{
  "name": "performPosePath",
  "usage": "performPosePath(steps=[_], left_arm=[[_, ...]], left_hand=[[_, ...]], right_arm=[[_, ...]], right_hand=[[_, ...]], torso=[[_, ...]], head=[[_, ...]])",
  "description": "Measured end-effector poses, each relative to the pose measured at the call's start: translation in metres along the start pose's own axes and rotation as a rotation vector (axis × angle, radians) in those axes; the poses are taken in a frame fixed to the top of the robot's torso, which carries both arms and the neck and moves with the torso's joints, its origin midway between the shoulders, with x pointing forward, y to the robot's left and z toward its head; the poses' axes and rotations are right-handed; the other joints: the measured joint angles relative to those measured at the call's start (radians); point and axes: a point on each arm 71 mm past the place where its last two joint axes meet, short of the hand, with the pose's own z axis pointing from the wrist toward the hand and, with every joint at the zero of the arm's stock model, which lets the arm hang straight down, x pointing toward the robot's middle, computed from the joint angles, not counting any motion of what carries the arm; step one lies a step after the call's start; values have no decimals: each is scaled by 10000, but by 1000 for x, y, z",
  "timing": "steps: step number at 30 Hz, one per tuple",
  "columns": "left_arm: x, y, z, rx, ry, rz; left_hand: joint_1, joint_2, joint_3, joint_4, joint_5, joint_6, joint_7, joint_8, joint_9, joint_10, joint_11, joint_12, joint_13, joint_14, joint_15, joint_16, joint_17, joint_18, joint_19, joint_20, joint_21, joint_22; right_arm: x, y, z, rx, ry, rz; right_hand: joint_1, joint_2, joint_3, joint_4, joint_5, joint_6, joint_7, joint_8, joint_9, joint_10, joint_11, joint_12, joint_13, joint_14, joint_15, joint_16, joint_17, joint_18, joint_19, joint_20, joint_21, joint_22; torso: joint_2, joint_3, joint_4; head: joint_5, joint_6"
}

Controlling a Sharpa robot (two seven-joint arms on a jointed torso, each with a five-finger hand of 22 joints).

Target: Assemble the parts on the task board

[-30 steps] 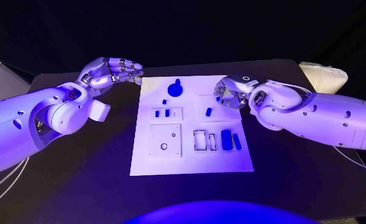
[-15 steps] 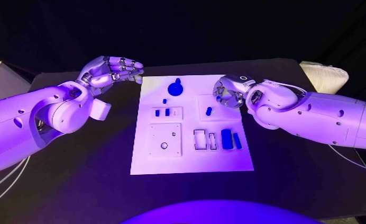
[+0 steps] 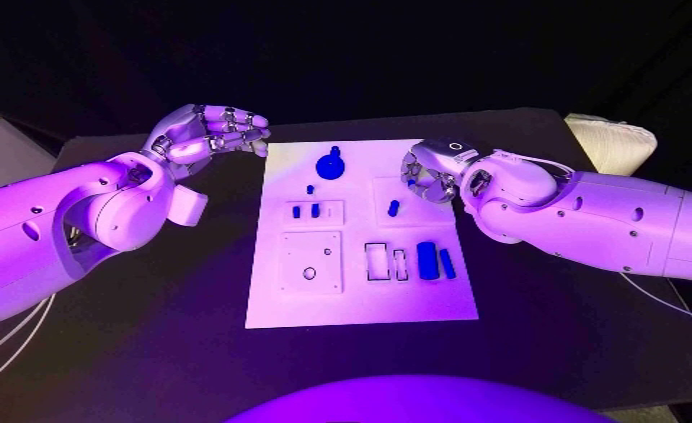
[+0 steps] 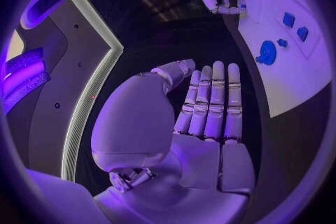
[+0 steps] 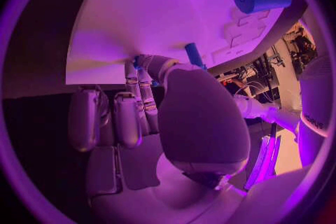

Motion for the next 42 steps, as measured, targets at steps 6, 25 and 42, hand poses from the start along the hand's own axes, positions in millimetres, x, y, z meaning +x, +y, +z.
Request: performPosePath(steps=[6, 25, 42], left_arm=[[0, 0, 0, -8, 28, -20], [-3, 2, 0, -52, -26, -60], [-6, 4, 0, -97, -128, -90]], left_hand=[[0, 0, 23, -21, 0, 37, 36, 0, -9, 0, 0, 0, 0, 0, 0, 0, 1, 0, 0, 0, 0, 0], [39, -40, -3, -47, 0, 36, 35, -51, -8, -1, 0, 0, 1, -1, 0, -37, 11, 0, 35, -36, 0, 18], [40, -39, -4, -47, 0, 36, 35, -50, -19, -1, 0, -59, 1, 35, 37, -37, 27, 0, 34, -36, 0, 27]], right_arm=[[1, 2, -1, 11, -104, -155], [-3, 2, -8, 79, -752, -109], [-33, 3, -23, -19, -1930, 749]], right_hand=[[-40, 40, 1, -1, 1, 134, -43, 76, 81, 89, 85, -47, 32, 20, -51, 0, -48, 0, 0, 0, 72, -1], [-78, 78, 209, -237, -13, 175, -76, 74, 114, 130, 113, -159, 52, 20, -50, -1, -37, 0, 0, -72, 125, 6], [-81, 74, 332, -362, -71, 176, -78, 75, 124, 130, 113, -165, 53, 19, -49, -2, -22, -1, 0, -71, 124, 4]], torso=[[-4, 4, -3], [-8, 4, -7], [3, -8, -2]], head=[[-14, -3], [3, 17], [119, 14]])
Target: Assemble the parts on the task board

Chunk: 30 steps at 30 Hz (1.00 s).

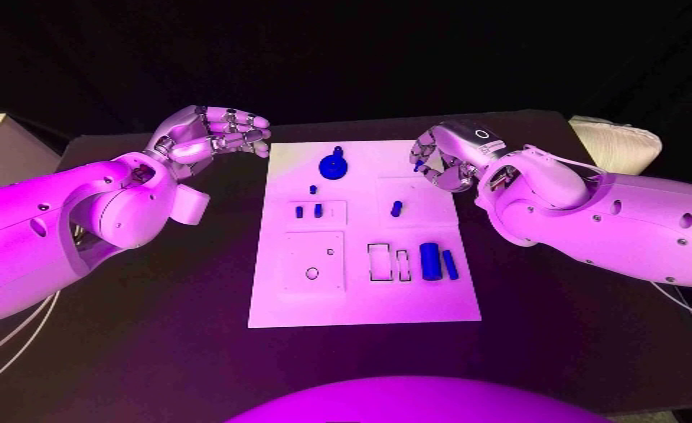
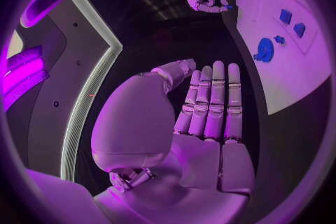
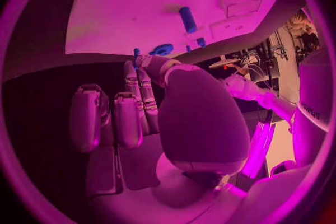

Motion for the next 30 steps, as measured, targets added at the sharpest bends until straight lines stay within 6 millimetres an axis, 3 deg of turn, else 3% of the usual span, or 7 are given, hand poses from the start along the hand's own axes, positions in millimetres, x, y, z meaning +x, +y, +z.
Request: performPosePath(steps=[11, 19, 30], left_arm=[[5, 0, 0, 6, 105, -86], [9, 0, 1, 12, 166, -145], [11, 1, 0, -2, 166, -192]], left_hand=[[0, 0, 0, 0, 0, 0, 0, 0, 0, 0, 0, 0, 0, 0, 0, 0, 8, 0, 0, 0, 0, 8], [0, 0, 0, 0, 0, 0, 0, 0, -9, 0, 0, 0, 0, -1, 0, -42, 16, 0, 0, 0, 0, 7], [0, 0, 0, 1, 0, 0, 0, 0, -9, 0, 0, 0, 0, -1, 0, -42, 15, -1, 0, 0, 0, 16]], right_arm=[[6, 61, -9, -1464, -39, 1367], [28, 105, -13, -2479, 373, 1957], [55, 130, -16, -3006, 887, 2034]], right_hand=[[-1, -2, 164, -165, 30, 0, 0, 0, 9, 0, 0, -53, 1, 0, 0, -4, -1, 0, 0, 1, 0, -2], [-20, 11, 301, -304, 29, -1, 0, 0, 8, -1, 0, -24, 1, 0, 0, -5, -31, 1, 0, 1, 0, -3], [-74, 13, 347, -374, 27, -3, -1, -12, 17, -1, -1, -24, 4, 0, 0, -5, -83, 2, 0, 1, -46, -4]], torso=[[5, -12, -13], [-20, -25, -14], [-7, -12, -1]], head=[[237, -99], [517, -45], [853, -62]])
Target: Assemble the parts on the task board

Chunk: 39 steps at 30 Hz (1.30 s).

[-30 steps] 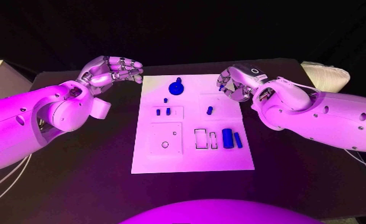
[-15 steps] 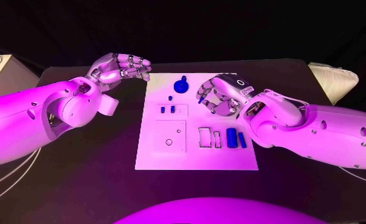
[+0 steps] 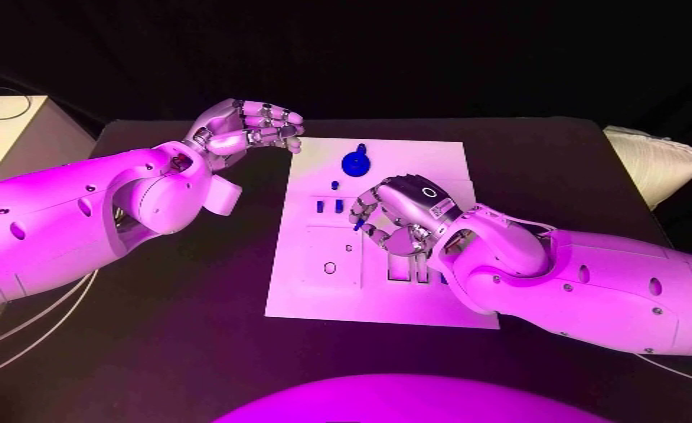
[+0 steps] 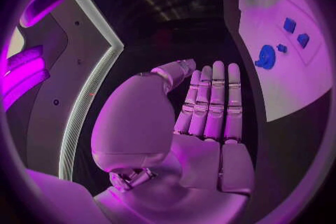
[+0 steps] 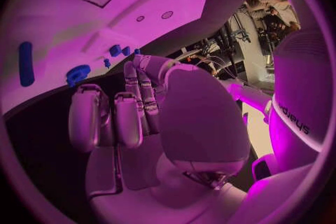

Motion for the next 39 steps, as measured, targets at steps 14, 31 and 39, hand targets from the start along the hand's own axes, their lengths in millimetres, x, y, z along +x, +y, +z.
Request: performPosePath(steps=[14, 31, 39], left_arm=[[2, 0, 1, -1, 8, -29], [2, 1, 1, 0, 16, -42], [2, 1, 1, -4, 3, -40]], left_hand=[[0, 0, 0, 0, 0, 0, 0, 0, -10, 0, 0, -54, 0, 0, 0, 1, 11, 0, 0, 0, 0, -2], [0, 0, 0, 0, 0, -37, 37, -37, -9, 0, 0, -54, 0, 0, 0, -61, 9, 0, 0, 0, 0, 0], [0, 0, 0, 0, 0, -37, 36, -37, -9, 0, 0, -54, 0, -1, 0, -61, 8, 0, 0, 0, 0, 4]], right_arm=[[21, 6, 4, -30, 538, -233], [29, 6, 5, 43, 842, -516], [29, 6, 5, 87, 898, -596]], right_hand=[[-22, -1, 39, -40, 2, 15, 19, 13, 6, 330, -327, 26, 7, 0, 0, 0, -31, -1, 0, 0, -46, 7], [-21, -3, 36, -39, -5, 14, 18, 3, 4, 331, -328, 0, 15, 0, 0, 0, -30, -1, 0, 0, -47, 6], [-20, -3, 34, -39, 6, 12, 16, -7, -3, 331, -328, -2, 15, 0, 0, -1, -30, -1, 0, 0, -46, 4]], torso=[[15, 2, 0], [1, -7, -5], [1, -7, 0]], head=[[293, -124], [335, -268], [321, -302]])
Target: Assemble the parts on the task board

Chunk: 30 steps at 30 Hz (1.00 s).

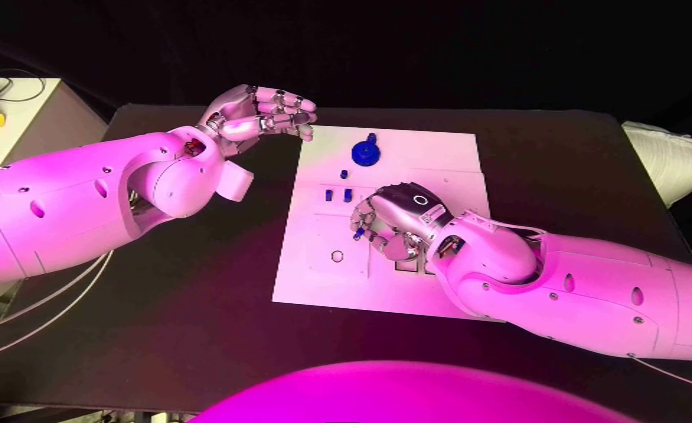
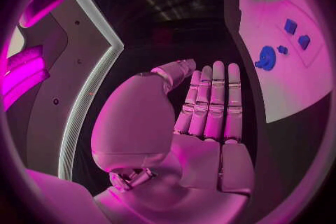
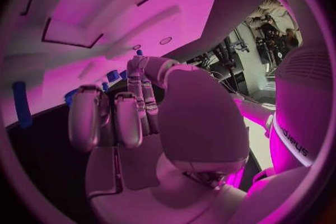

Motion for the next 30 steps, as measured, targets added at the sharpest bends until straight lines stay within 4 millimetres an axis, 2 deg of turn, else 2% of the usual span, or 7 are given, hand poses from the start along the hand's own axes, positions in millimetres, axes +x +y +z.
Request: performPosePath(steps=[30], left_arm=[[-1, 0, -1, -18, -18, 1]], left_hand=[[0, 0, -28, -28, 0, 0, 0, 1, -13, 0, 0, 0, 0, 0, 0, 0, 20, 0, 0, 0, 0, -3]], right_arm=[[5, -2, 5, 94, 201, -351]], right_hand=[[-53, -54, -12, -10, 31, -19, -19, 13, 16, 105, -30, -90, 3, 0, 0, 0, 1, 0, 0, 0, 0, -4]], torso=[[7, 0, 2]], head=[[18, -142]])
